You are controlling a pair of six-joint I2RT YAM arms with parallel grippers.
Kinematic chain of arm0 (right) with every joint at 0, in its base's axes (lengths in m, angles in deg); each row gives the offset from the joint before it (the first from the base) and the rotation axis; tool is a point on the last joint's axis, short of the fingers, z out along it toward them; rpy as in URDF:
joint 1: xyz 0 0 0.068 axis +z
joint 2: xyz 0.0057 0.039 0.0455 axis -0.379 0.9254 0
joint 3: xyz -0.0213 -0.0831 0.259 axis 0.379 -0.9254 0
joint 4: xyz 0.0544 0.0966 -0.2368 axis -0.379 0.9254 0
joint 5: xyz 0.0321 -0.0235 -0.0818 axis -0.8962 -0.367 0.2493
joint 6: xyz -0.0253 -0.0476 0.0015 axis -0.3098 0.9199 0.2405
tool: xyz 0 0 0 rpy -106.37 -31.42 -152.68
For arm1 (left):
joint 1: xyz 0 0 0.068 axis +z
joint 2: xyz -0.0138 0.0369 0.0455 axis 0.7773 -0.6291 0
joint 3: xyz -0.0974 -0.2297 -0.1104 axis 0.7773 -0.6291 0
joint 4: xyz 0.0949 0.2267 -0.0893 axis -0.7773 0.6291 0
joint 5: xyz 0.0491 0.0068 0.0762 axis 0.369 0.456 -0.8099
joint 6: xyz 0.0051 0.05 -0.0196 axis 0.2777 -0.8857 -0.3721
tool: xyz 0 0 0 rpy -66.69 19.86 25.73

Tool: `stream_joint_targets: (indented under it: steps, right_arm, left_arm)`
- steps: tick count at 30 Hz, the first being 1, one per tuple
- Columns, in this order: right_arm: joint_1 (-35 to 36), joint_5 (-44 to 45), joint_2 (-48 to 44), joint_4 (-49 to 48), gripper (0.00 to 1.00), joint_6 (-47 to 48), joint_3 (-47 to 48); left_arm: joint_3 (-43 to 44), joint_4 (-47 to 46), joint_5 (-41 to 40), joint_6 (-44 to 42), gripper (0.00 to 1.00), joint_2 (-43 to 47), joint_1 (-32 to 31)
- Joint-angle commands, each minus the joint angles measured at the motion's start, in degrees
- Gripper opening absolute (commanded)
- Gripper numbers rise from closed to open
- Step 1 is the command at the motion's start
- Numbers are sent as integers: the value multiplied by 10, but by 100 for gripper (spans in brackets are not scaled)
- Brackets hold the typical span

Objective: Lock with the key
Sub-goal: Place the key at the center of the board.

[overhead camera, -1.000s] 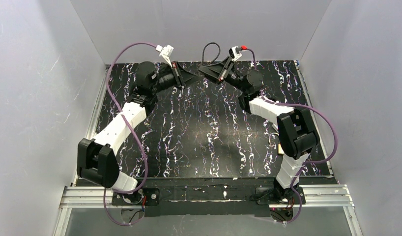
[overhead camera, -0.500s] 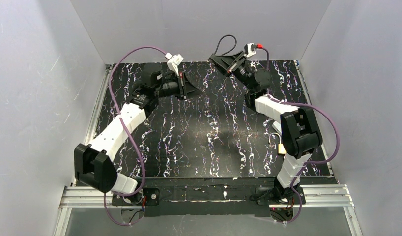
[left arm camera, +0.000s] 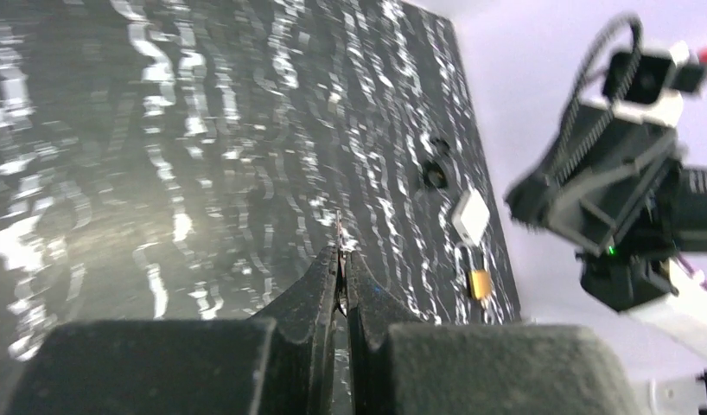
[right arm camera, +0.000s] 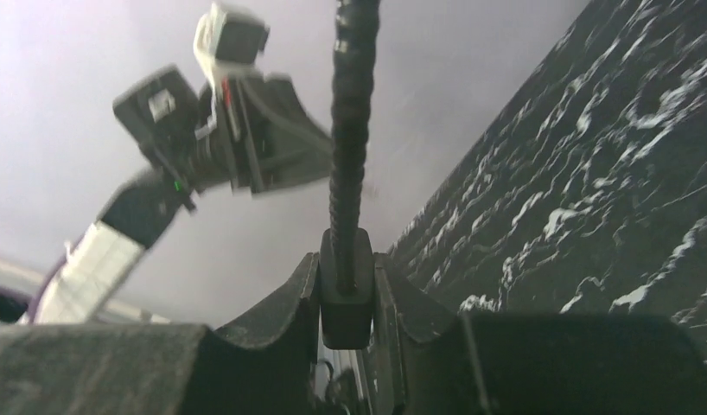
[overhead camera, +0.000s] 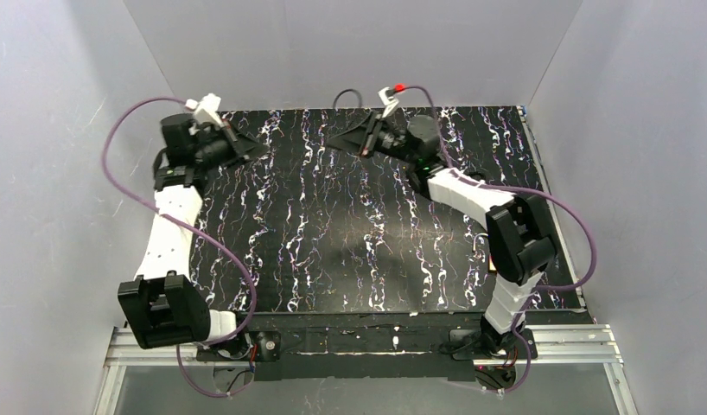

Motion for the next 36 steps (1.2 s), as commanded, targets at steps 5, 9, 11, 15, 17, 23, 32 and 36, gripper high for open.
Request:
stream_joint_targets:
  steps: [5, 9, 11, 15, 17, 23, 32, 36]
  right_arm:
    - [108, -26, 140, 149, 1, 139, 165]
    - [147, -10, 237, 177, 1, 129, 236]
    - [165, 8, 287, 238, 1, 128, 292]
    - [185, 21, 374, 318, 1, 114, 397]
    - [196, 38, 398, 332, 5, 118, 428]
    - [224, 57, 459, 336, 14, 124, 503]
    - [219, 33, 450, 318, 1, 123, 474]
    - [188, 30, 376, 299, 1, 138, 383]
  left_arm:
    - [-12, 65, 50, -59, 0, 8, 170]
    - [-31, 60, 42, -70, 0, -3, 201]
    - [-32, 64, 49, -68, 0, -16, 215]
    - [-37, 52, 57, -63, 0, -33, 228]
    - [-38, 44, 51, -63, 0, -39, 230]
    - [-37, 35, 46, -68, 0, -61, 230]
    - [-50, 34, 27, -127, 0, -98, 223]
    - [-38, 69, -58, -205, 0, -131, 176]
